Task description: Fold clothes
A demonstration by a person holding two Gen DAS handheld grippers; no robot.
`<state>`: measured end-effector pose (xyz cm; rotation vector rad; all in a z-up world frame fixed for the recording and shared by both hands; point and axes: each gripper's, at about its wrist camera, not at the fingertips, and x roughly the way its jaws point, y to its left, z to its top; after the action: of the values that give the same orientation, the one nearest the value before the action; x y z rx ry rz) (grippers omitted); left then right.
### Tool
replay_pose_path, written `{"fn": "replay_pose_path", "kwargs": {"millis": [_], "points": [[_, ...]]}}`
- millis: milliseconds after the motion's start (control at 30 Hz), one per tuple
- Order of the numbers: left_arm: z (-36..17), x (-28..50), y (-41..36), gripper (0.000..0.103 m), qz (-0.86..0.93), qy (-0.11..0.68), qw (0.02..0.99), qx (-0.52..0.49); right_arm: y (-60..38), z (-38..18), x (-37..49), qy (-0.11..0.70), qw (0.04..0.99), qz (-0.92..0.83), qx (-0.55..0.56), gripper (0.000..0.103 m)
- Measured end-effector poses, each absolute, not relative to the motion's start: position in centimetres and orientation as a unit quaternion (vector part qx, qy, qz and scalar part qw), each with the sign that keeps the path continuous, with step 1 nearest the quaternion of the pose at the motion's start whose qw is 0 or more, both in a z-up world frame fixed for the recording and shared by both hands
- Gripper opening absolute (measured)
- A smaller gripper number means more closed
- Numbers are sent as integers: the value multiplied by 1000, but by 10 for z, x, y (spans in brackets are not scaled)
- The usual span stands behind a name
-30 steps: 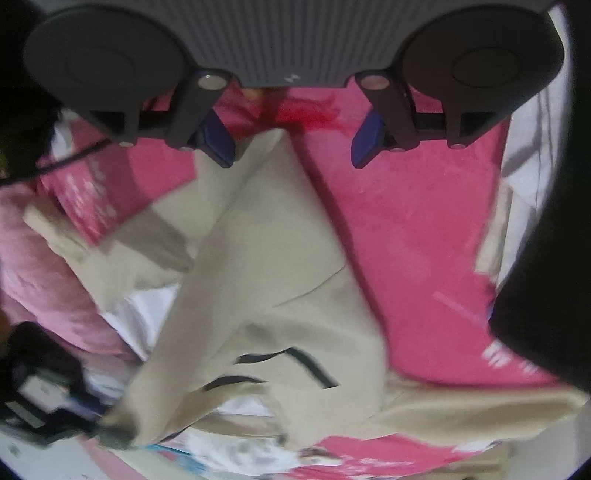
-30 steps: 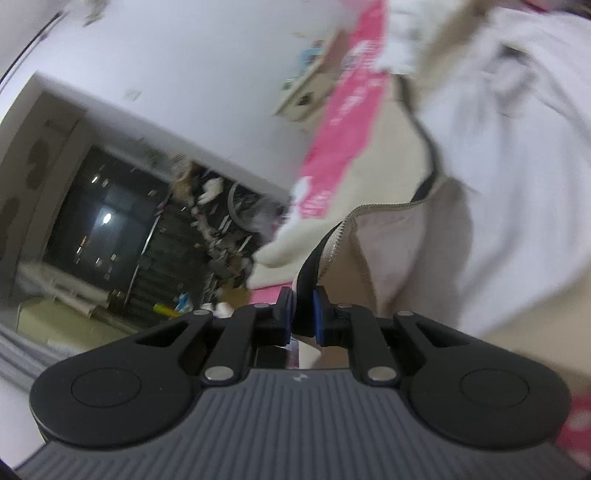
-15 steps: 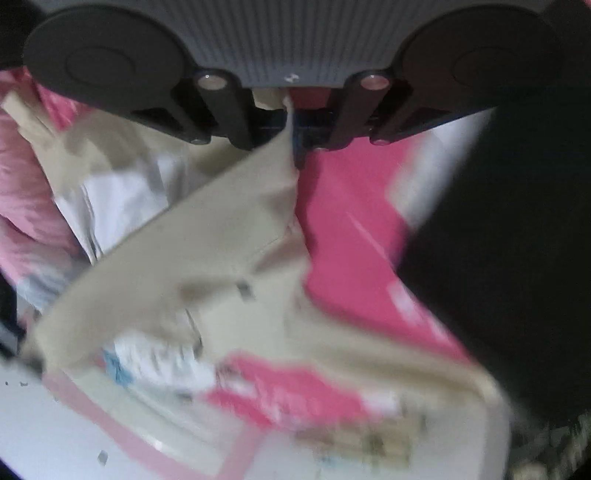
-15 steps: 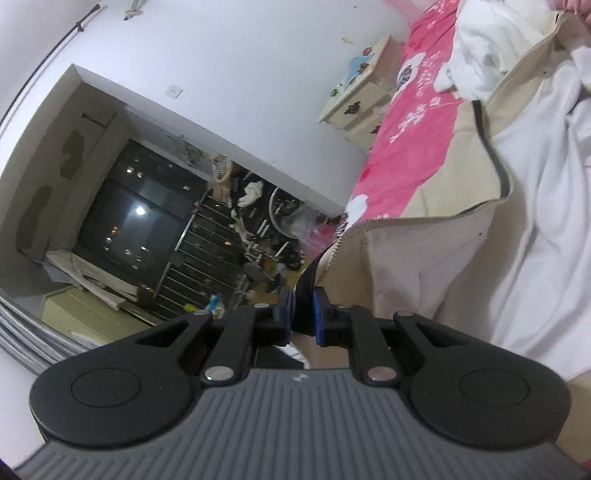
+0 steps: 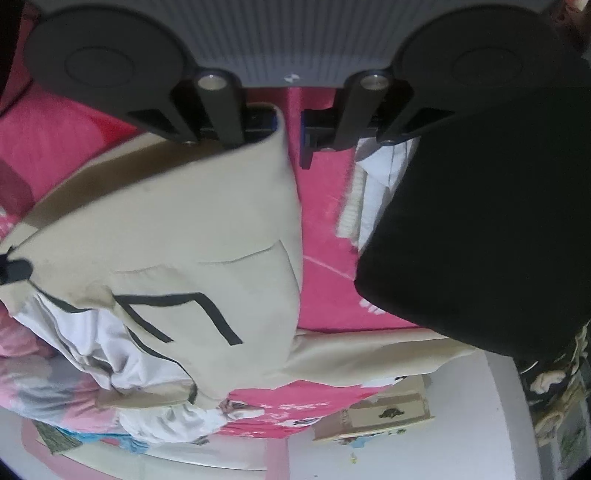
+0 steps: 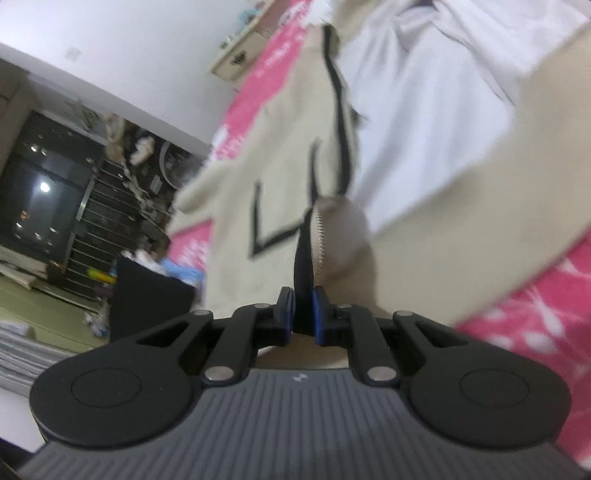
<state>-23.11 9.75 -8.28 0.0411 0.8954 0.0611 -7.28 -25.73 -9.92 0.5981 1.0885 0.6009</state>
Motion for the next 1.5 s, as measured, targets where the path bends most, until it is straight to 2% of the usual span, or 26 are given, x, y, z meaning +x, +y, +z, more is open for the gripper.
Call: {"fn": "replay_pose_path", "kwargs": {"millis": [233,267,400,533,700,833,867,900,933,1000,1067,1133,1167,1267,1333,1433,1500], "points": [[-86,-235,95,19,-15,431,901,46,-260,-133,-92,550,758,240,255,9],[-86,-233,96,21,-15,430,902,45,-261,-133,-95,548,760,240,254,9],[-85,-228,99,20,-18,427,903,45,-258,-122,-94,528,775,247,243,9],[-88,-227,94,20,-19,434,899,52,-244,-100,-85,489,811,264,184,9],[-94,-227,89,27,-27,444,894,52,-233,-124,-73,500,820,254,116,11],[-90,-230,94,35,-47,452,890,45,-235,-132,-75,497,820,256,120,11],[-88,-230,96,40,-54,457,887,39,-237,-131,-75,500,819,254,122,14],[-86,-231,99,49,-62,462,884,32,-239,-130,-75,502,818,252,124,16],[-85,-233,105,53,-78,475,876,15,-242,-128,-76,505,817,249,129,21],[-83,-238,118,55,-99,491,865,-28,-257,-124,-77,507,815,228,162,25],[-81,-246,133,56,-110,498,856,-80,-278,-120,-79,508,812,197,210,37],[-82,-250,151,59,-95,488,855,-147,-305,-122,-85,505,797,165,289,46],[-82,-251,160,60,-88,482,853,-180,-320,-126,-89,505,780,152,336,47],[-91,-247,178,60,-66,466,842,-264,-343,-146,-97,513,726,133,438,51],[-99,-239,181,59,-59,461,836,-291,-339,-156,-95,523,718,123,443,51],[-112,-227,177,56,-58,461,833,-300,-325,-166,-88,519,721,138,438,59],[-120,-218,175,52,-58,461,831,-306,-316,-169,-85,516,717,157,441,60]]}}
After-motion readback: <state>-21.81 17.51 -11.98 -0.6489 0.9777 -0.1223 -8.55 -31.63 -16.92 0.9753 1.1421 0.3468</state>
